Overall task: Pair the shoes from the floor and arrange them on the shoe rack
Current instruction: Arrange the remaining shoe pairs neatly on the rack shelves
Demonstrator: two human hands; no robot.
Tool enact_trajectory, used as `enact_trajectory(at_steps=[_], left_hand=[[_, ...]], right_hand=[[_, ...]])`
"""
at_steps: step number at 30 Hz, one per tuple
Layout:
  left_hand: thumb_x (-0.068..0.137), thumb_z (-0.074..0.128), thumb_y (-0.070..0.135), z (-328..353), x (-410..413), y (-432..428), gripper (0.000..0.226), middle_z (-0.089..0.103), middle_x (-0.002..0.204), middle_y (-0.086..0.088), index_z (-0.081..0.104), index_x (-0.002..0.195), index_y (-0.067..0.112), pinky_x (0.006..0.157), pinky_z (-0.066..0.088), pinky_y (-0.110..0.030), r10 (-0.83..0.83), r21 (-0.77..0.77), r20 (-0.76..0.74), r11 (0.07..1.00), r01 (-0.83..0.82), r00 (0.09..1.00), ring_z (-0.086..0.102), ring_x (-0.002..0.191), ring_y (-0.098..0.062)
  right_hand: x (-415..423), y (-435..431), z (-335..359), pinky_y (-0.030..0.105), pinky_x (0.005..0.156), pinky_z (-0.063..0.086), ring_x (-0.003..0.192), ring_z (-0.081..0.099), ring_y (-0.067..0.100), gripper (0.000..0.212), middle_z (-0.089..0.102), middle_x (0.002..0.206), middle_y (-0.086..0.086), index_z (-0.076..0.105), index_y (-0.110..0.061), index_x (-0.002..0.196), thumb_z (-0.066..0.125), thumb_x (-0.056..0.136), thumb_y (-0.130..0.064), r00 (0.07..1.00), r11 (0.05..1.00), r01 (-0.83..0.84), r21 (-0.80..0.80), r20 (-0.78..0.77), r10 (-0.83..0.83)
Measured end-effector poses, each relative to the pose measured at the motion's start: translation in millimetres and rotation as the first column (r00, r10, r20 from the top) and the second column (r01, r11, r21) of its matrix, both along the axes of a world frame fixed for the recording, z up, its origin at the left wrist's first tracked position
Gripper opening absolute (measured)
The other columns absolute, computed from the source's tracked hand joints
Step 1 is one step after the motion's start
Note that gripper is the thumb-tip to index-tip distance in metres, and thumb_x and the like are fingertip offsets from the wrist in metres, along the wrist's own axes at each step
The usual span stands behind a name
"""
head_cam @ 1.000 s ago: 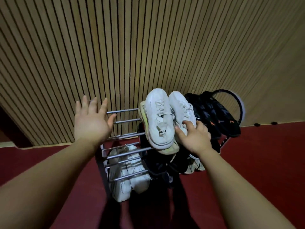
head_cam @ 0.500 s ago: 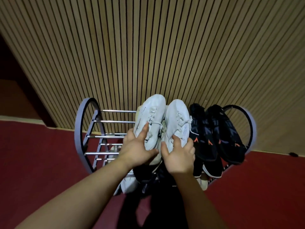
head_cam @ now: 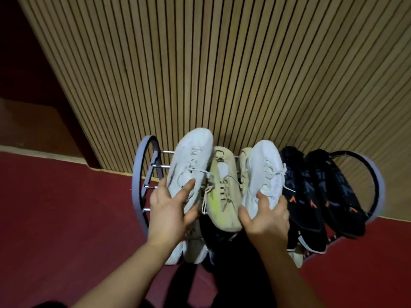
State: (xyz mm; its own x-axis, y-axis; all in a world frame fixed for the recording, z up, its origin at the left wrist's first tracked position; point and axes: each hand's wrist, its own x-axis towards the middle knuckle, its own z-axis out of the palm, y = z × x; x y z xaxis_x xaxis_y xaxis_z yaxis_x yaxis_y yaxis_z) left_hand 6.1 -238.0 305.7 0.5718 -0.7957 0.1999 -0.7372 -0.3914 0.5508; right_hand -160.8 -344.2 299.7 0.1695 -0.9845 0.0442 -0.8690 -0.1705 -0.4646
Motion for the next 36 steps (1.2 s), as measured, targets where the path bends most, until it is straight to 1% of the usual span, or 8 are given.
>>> enact_trajectory(at_steps=[3, 7, 14, 22, 26, 29, 33, 36], left_hand=[[0.088, 0.058, 0.041, -2, 16, 9, 0.060, 0.013, 0.150, -0.024, 0.034, 0.143, 0.037, 0.110, 0.023, -0.046, 0.129, 0.104, 0.058, 0.985, -0.134, 0.990, 0.018, 0.136, -0.041], [0.096, 0.037, 0.044, -3, 14, 6, 0.069, -0.024, 0.151, -0.023, 0.003, 0.151, 0.022, 0.116, -0.002, -0.044, 0.008, 0.359, 0.273, 0.927, -0.109, 0.962, -0.018, 0.141, -0.039], [0.095, 0.037, 0.042, -5, 44, -8, 0.067, -0.004, 0.158, -0.013, 0.008, 0.152, 0.022, 0.116, -0.007, -0.040, -0.244, 0.442, 0.374, 0.895, 0.060, 0.895, -0.006, 0.146, -0.029], [0.094, 0.038, 0.047, 2, 39, -14, 0.072, -0.009, 0.158, -0.011, -0.001, 0.151, 0.024, 0.117, -0.003, -0.050, -0.214, 0.560, 0.252, 0.828, 0.038, 0.944, -0.003, 0.145, -0.036], [0.083, 0.053, 0.061, 18, 54, -12, 0.105, -0.020, 0.156, -0.008, -0.022, 0.147, 0.022, 0.119, 0.000, -0.043, -0.353, 0.671, 0.115, 0.717, 0.190, 0.928, -0.007, 0.145, -0.031], [0.075, 0.067, 0.055, 26, 66, -10, 0.124, -0.022, 0.155, -0.008, -0.027, 0.144, 0.014, 0.118, -0.001, -0.038, -0.453, 0.759, 0.157, 0.624, 0.187, 0.877, -0.006, 0.146, -0.025], [0.074, 0.058, 0.069, 12, 58, -7, 0.126, -0.024, 0.153, -0.018, -0.025, 0.142, 0.003, 0.113, -0.015, -0.051, -0.491, 0.795, 0.375, 0.606, -0.001, 0.786, -0.020, 0.142, -0.033], [0.074, 0.060, 0.067, 12, 57, -7, 0.127, -0.021, 0.152, -0.023, -0.027, 0.141, 0.004, 0.115, -0.011, -0.046, -0.435, 0.800, 0.303, 0.599, 0.022, 0.848, -0.015, 0.142, -0.038]], right_hand=[[4, -2, 1, 0.042, 0.109, 0.023, 0.131, 0.026, 0.039, 0.064, 0.015, 0.149, 0.021, 0.042, -0.022, 0.139, 0.055, 0.085, -0.053, 0.999, 1.000, 0.006, 0.006, -0.039, -0.006], [0, 6, 5, 0.043, 0.109, 0.024, 0.134, 0.025, 0.037, 0.069, 0.012, 0.151, 0.019, 0.039, -0.026, 0.140, 0.053, 0.083, -0.061, 0.999, 1.000, -0.010, 0.016, -0.047, 0.011], [4, 2, 6, 0.042, 0.108, 0.027, 0.133, 0.026, 0.037, 0.066, 0.010, 0.152, 0.017, 0.039, -0.028, 0.140, 0.056, 0.082, -0.056, 1.000, 1.000, -0.001, 0.019, -0.015, 0.001], [-3, -1, 17, 0.042, 0.108, 0.028, 0.133, 0.025, 0.039, 0.065, 0.015, 0.154, 0.014, 0.037, -0.026, 0.144, 0.057, 0.085, -0.048, 0.994, 0.996, 0.039, 0.082, 0.102, -0.047], [2, 12, 37, 0.039, 0.110, 0.024, 0.136, 0.022, 0.036, 0.063, 0.019, 0.154, 0.012, 0.037, -0.025, 0.144, 0.058, 0.088, -0.041, 0.973, 1.000, -0.003, 0.003, 0.232, 0.003], [33, 34, 46, 0.039, 0.113, 0.019, 0.138, 0.018, 0.034, 0.065, 0.005, 0.158, 0.008, 0.027, -0.035, 0.147, 0.052, 0.088, -0.050, 0.986, 0.984, -0.160, -0.082, 0.038, 0.164], [82, 54, 38, 0.050, 0.089, 0.044, 0.112, 0.049, 0.045, 0.067, 0.027, 0.152, 0.020, 0.047, -0.037, 0.136, 0.065, 0.073, -0.053, 0.907, 0.896, -0.373, -0.243, -0.298, 0.297], [95, 60, 15, 0.046, 0.104, 0.026, 0.131, 0.027, 0.041, 0.066, -0.009, 0.158, 0.012, 0.017, -0.043, 0.147, 0.050, 0.091, -0.047, 0.775, 0.876, -0.479, -0.062, -0.499, 0.389]])
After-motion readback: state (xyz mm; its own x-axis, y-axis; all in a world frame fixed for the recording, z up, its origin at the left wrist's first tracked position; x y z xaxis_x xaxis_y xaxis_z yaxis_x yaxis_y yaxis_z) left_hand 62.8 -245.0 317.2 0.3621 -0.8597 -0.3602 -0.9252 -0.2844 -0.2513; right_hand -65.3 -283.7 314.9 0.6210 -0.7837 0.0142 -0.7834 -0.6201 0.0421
